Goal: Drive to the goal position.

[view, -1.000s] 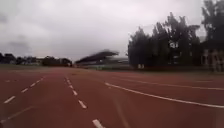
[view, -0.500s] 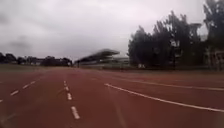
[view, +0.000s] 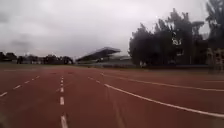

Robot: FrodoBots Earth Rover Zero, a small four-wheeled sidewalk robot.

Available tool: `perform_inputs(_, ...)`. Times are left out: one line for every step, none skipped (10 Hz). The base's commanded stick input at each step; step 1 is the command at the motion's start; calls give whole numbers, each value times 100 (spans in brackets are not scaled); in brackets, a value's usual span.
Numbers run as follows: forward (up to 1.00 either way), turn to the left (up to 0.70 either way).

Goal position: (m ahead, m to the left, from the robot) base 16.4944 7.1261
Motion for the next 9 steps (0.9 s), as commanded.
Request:
perform_inputs(70,0)
perform_inputs(70,0)
perform_inputs(70,0)
perform_inputs(70,0)
perform_inputs(70,0)
perform_inputs(70,0)
perform_inputs(70,0)
perform_inputs(70,0)
perform_inputs(70,0)
